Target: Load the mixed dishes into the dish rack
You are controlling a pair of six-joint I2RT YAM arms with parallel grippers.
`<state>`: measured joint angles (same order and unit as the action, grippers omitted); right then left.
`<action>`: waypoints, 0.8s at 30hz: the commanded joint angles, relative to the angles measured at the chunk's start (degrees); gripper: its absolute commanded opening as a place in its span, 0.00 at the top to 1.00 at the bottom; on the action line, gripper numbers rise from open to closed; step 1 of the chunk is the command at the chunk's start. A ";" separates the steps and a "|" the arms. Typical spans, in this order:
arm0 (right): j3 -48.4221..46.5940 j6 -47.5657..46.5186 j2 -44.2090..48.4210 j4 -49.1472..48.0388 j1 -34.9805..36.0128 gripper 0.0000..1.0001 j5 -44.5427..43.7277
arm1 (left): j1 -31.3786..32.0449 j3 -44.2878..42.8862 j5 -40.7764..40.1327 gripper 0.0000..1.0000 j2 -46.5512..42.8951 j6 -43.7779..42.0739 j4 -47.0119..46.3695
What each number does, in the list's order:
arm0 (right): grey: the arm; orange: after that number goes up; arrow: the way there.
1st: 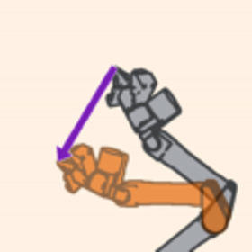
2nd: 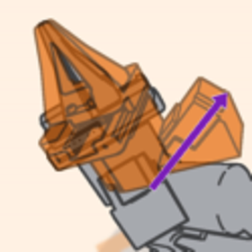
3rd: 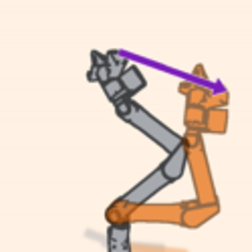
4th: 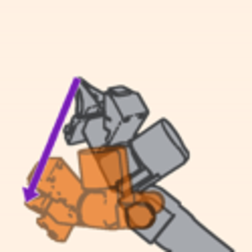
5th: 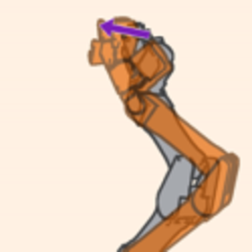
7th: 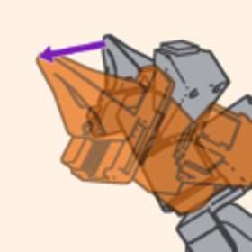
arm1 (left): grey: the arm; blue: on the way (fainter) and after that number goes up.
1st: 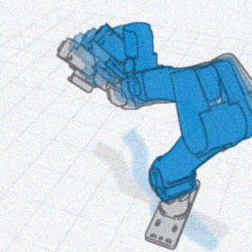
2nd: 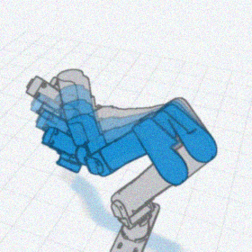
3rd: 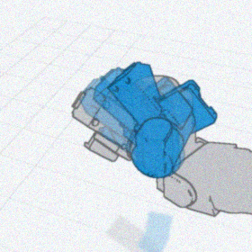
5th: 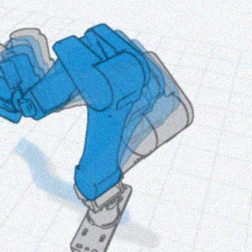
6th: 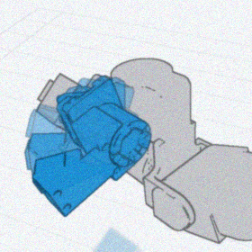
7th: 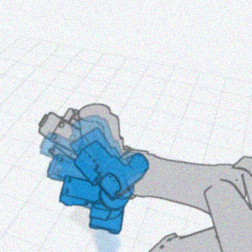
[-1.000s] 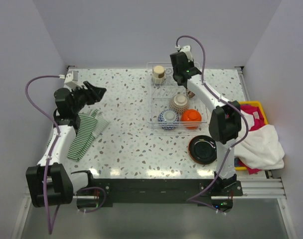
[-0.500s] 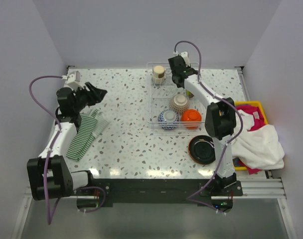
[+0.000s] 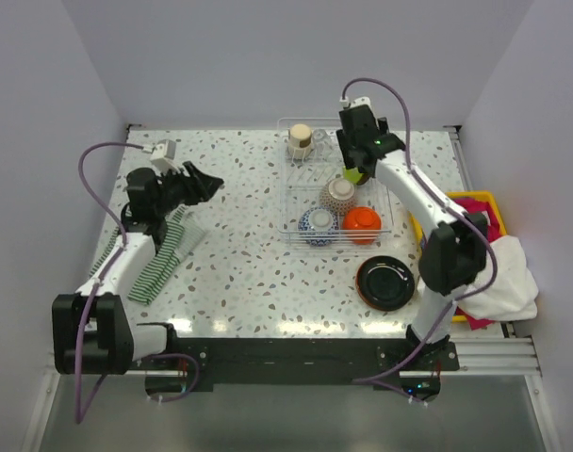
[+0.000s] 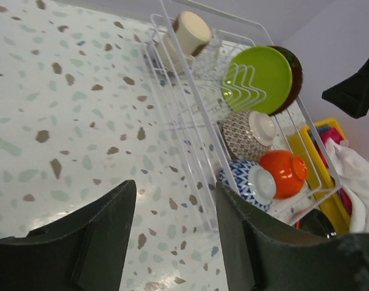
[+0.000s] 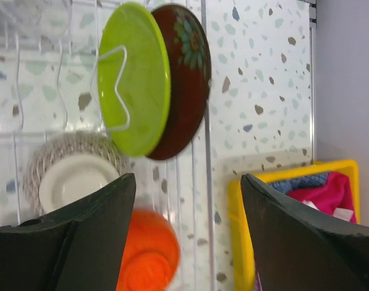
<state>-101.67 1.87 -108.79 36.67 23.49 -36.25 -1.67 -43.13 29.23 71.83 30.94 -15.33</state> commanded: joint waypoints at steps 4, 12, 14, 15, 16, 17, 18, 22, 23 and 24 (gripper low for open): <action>22.72 -23.20 28.94 10.52 -0.98 0.32 33.23 | 7.38 3.84 3.81 0.40 -3.98 -4.39 -1.37; 35.38 -42.55 36.72 29.06 -0.90 0.58 50.49 | 7.38 3.85 2.67 0.40 -5.30 -8.43 0.65; 37.15 -47.36 35.59 31.26 -0.98 0.55 50.49 | 7.38 3.59 3.02 0.40 -5.39 -9.23 2.14; 38.46 -48.61 35.15 32.67 -0.99 0.54 50.23 | 7.38 3.67 3.28 0.40 -5.56 -9.49 2.58; 39.17 -49.93 34.71 33.12 -1.07 0.52 50.14 | 7.38 3.76 3.29 0.40 -5.91 -10.02 3.02; 40.05 -53.51 34.44 33.56 -1.07 0.49 49.96 | 7.38 4.02 3.29 0.40 -6.18 -10.37 3.90; 41.54 -55.11 34.70 33.47 -0.99 0.48 50.05 | 7.38 4.11 2.85 0.40 -6.35 -11.50 4.52; 44.71 -65.91 37.16 31.81 -0.99 0.44 50.75 | 6.77 4.46 1.97 0.40 -7.58 -14.84 7.50; 44.98 -67.51 37.16 31.71 -0.99 0.44 50.93 | 6.51 4.55 1.97 0.40 -7.67 -15.12 8.21; 45.15 -69.35 36.29 32.67 -0.90 0.49 51.10 | 5.90 4.64 1.97 0.40 -7.67 -15.29 8.56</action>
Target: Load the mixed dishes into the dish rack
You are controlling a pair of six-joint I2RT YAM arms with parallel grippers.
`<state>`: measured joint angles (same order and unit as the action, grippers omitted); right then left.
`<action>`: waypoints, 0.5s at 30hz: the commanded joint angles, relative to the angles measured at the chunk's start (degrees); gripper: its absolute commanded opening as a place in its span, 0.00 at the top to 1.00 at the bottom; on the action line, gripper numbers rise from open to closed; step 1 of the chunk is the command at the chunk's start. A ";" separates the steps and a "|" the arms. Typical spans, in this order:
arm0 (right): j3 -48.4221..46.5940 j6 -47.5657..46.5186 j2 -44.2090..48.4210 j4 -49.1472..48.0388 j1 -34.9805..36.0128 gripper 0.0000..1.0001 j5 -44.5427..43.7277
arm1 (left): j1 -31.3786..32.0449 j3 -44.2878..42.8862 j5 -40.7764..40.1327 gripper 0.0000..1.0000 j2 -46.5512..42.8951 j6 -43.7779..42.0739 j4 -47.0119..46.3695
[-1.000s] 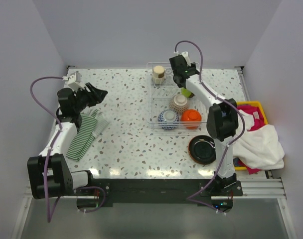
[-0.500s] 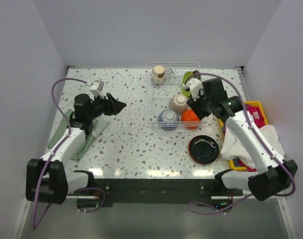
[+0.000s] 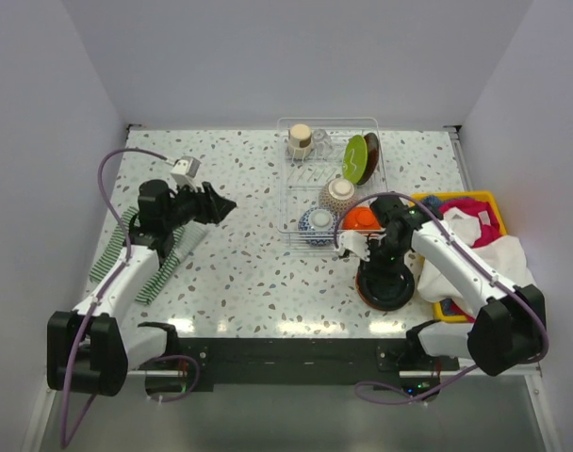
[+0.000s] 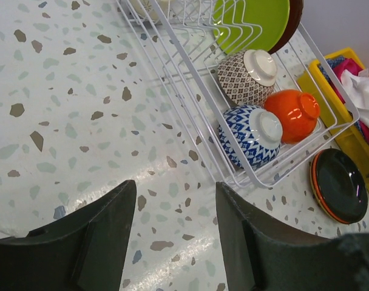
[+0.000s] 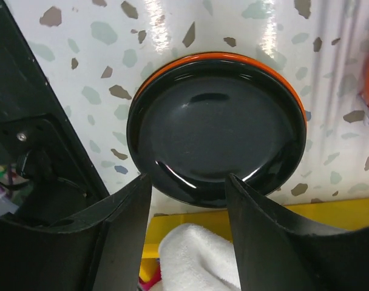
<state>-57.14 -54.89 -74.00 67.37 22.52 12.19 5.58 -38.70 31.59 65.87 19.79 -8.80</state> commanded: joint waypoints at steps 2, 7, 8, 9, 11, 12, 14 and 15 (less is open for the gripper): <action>1.16 -17.17 0.00 2.50 -0.02 0.61 2.41 | -1.98 0.55 -0.22 0.41 -1.97 -4.24 2.20; 4.32 -20.25 -4.66 -4.08 -0.02 1.00 1.52 | -5.05 0.91 0.75 0.41 -2.06 -4.06 2.82; 4.58 -20.34 -5.19 -5.48 -0.11 1.00 1.87 | -5.49 0.73 0.75 0.41 -1.97 -4.49 4.04; 5.02 -20.60 -5.71 -7.85 0.06 1.00 2.14 | -5.58 0.64 0.84 0.41 -1.97 -5.02 4.66; 5.38 -21.48 -7.47 -9.88 0.06 1.00 3.01 | -7.34 0.64 0.93 0.41 -1.53 -7.04 6.24; 5.38 -21.48 -8.00 -11.29 0.06 1.00 3.19 | -8.21 0.90 0.84 0.41 -1.27 -7.92 6.68; 4.94 -22.01 -10.36 -11.65 -0.02 1.00 4.42 | -9.27 1.69 1.10 0.41 -0.39 -7.75 7.21; 4.42 -22.10 -11.07 -11.74 -0.02 1.00 4.95 | -9.88 2.04 1.97 0.41 -0.21 -7.75 7.30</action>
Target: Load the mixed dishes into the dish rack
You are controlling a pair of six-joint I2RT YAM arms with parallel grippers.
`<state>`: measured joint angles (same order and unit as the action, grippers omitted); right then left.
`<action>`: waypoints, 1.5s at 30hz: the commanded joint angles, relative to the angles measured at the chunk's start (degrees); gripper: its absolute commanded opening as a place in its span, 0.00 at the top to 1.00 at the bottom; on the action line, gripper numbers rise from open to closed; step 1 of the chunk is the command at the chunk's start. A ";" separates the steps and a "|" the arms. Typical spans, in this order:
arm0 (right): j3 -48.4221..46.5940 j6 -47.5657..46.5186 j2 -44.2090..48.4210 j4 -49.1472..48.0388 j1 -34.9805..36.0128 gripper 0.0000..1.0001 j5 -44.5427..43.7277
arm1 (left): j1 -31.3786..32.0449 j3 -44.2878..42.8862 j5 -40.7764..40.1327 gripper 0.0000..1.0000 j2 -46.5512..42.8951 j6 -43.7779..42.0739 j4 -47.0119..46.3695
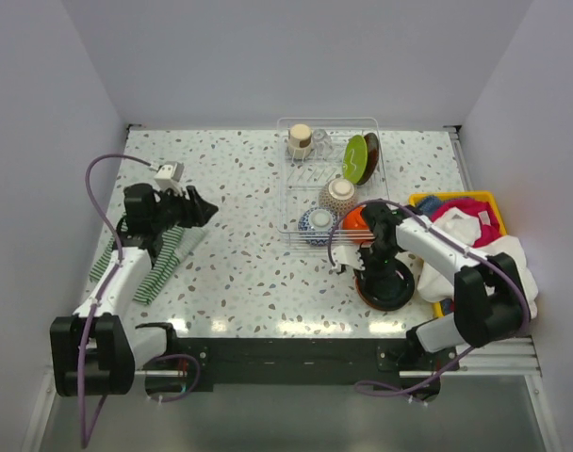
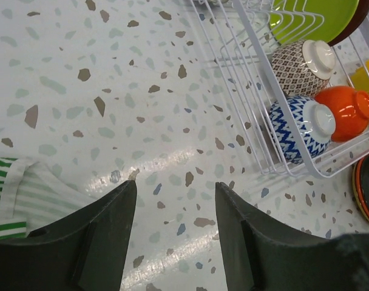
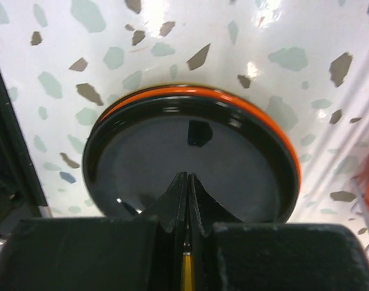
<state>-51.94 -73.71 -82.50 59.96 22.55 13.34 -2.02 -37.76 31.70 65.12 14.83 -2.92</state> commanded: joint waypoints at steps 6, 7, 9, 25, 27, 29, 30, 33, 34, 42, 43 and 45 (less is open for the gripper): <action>-0.97 -4.77 -6.61 -6.35 3.11 1.00 6.25 | -3.51 2.43 3.01 0.41 2.20 -5.15 2.39; -0.97 -5.12 -7.06 -6.44 3.81 1.00 6.60 | -3.69 1.82 2.84 0.41 2.64 -5.77 2.83; -1.06 -5.21 -8.20 -7.22 5.83 1.00 7.66 | -4.04 1.11 2.57 0.41 3.08 -7.44 5.20; -11.33 1.46 -15.41 -9.34 21.22 1.00 14.43 | -4.13 3.30 4.07 0.40 2.82 -7.45 5.55; -12.47 1.99 -15.32 -9.08 22.45 1.00 14.78 | -4.13 3.39 4.16 0.41 2.47 -7.27 5.47; -13.01 3.40 -14.71 -9.08 23.15 1.00 15.39 | -4.13 3.83 4.24 0.40 2.12 -7.01 5.29; -13.62 3.75 -14.27 -9.08 24.03 1.00 15.74 | -4.22 4.09 4.42 0.40 2.03 -6.66 5.20; -15.11 6.20 -13.31 -9.16 25.52 1.00 16.45 | -4.13 5.23 5.47 0.40 0.98 -5.43 4.94; -15.55 8.30 -13.04 -9.42 25.70 1.00 16.89 | -4.13 5.67 5.82 0.40 0.97 -4.90 4.59; -16.18 38.69 -2.42 -19.07 24.31 0.66 4.87 | -0.10 13.23 8.81 0.40 -0.70 5.64 -1.56; -15.30 46.48 0.90 -19.44 23.52 0.61 2.41 | 0.87 13.67 8.73 0.40 -0.79 6.00 -3.22; -13.37 57.38 3.82 -17.97 19.67 0.45 -1.21 | 3.50 14.11 8.73 0.40 -0.35 7.22 -6.03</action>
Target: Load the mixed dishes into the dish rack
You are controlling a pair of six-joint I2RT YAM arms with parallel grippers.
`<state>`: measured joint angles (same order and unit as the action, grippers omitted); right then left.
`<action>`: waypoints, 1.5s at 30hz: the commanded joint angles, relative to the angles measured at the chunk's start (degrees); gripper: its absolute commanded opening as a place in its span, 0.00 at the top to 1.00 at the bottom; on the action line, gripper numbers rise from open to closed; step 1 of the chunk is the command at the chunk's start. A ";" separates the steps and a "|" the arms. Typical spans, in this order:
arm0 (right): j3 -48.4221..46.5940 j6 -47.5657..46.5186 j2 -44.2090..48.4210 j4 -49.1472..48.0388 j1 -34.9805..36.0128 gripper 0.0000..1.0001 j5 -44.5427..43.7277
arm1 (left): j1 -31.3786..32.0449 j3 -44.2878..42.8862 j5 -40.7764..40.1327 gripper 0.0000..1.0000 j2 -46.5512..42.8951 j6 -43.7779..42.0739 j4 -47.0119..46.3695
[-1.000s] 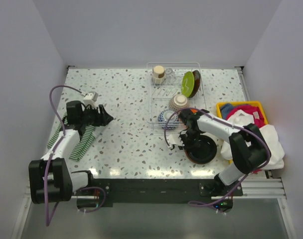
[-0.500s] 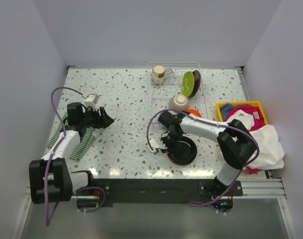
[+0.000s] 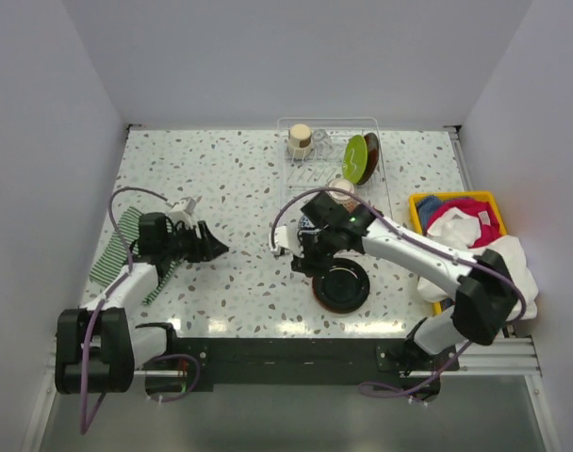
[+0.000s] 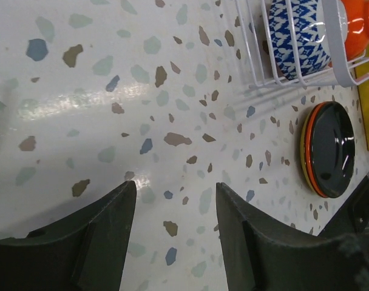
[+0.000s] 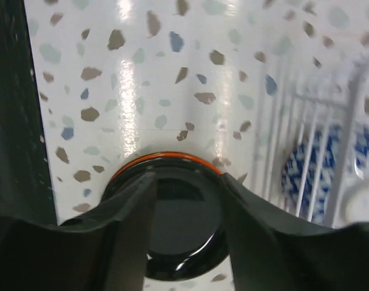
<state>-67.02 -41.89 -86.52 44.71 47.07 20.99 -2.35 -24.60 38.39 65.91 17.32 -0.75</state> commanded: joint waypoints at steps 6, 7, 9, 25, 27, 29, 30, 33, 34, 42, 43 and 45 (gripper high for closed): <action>9.62 47.64 18.48 -1.46 -15.95 0.32 -15.62 | 5.95 -0.18 2.65 0.40 1.50 8.08 -12.52; 10.94 49.95 20.06 -1.90 -16.65 0.31 -16.76 | 6.30 -0.45 2.65 0.40 1.76 8.25 -12.34; 13.67 54.34 22.44 -1.38 -18.59 0.31 -17.21 | 6.57 -0.97 2.83 0.40 2.73 8.43 -11.38; 26.24 59.38 18.24 -9.37 -30.72 0.37 -10.54 | 9.12 -2.56 1.51 0.41 7.92 4.92 -8.21; 26.85 59.38 16.66 -11.48 -30.63 0.39 -8.87 | 9.12 -2.47 1.42 0.41 8.09 4.56 -8.04; 27.64 59.81 14.03 -12.88 -30.90 0.39 -8.60 | 9.12 -2.65 1.33 0.41 8.18 4.30 -7.86; 28.17 60.78 13.58 -13.59 -30.98 0.39 -8.43 | 9.12 -2.73 1.42 0.41 8.18 4.30 -7.69; 29.58 61.83 12.26 -15.09 -30.99 0.44 -6.50 | 9.12 -3.17 1.77 0.41 8.18 4.39 -7.07; 30.10 62.01 12.08 -15.52 -30.98 0.46 -5.80 | 9.12 -3.26 1.95 0.41 8.10 4.56 -7.07; 32.48 66.49 12.95 -18.43 -27.48 0.71 0.72 | 9.20 -2.21 3.35 0.41 6.60 6.76 -7.68; 32.66 66.85 13.30 -18.52 -25.56 0.72 0.28 | 9.12 -2.21 3.62 0.41 6.25 6.33 -7.42; 32.57 67.20 14.01 -18.60 -23.26 0.73 -0.07 | 9.12 -2.12 4.41 0.41 5.99 5.62 -6.28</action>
<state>-35.86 21.69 -74.19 25.69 19.20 16.62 6.52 -25.67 40.49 73.78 23.46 -7.60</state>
